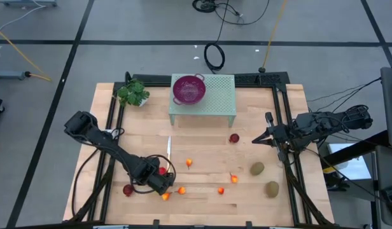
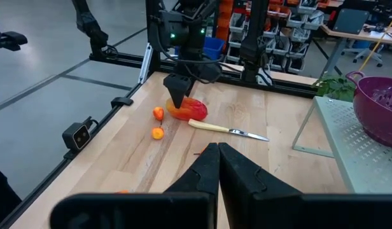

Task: Pick & Place Fruit
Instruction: Put the mango into the strainer bowl on the shelf

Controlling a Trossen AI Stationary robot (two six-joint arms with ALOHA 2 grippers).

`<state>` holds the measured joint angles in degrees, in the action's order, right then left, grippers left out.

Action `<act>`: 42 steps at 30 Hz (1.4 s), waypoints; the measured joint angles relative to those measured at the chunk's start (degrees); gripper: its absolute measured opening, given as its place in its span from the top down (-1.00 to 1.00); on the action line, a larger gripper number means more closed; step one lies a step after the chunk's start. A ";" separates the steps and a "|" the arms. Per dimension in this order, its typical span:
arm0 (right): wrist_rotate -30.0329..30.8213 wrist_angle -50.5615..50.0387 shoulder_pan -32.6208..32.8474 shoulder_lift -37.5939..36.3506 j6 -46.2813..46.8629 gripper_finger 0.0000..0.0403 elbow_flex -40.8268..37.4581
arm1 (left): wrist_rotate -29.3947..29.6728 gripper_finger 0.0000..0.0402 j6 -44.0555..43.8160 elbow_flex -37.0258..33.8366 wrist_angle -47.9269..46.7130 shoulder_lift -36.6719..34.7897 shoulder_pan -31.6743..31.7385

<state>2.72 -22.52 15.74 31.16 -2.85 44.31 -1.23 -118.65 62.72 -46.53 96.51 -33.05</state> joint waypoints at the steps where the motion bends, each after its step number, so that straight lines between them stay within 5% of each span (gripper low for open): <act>1: 0.00 0.00 -0.01 0.00 0.00 0.98 0.00 | 0.16 -0.86 0.53 0.00 -0.18 0.02 -0.01; 25: 0.00 1.15 -0.01 -0.03 0.00 0.98 0.00 | -1.89 -0.76 5.52 0.00 3.53 7.56 0.40; 42: 0.00 1.27 -0.01 -0.04 0.00 0.98 0.00 | -4.90 -0.05 6.27 0.11 3.11 8.41 0.90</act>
<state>2.72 -21.26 15.73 31.12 -2.85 44.31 -6.13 -112.38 62.83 -43.43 104.92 -32.14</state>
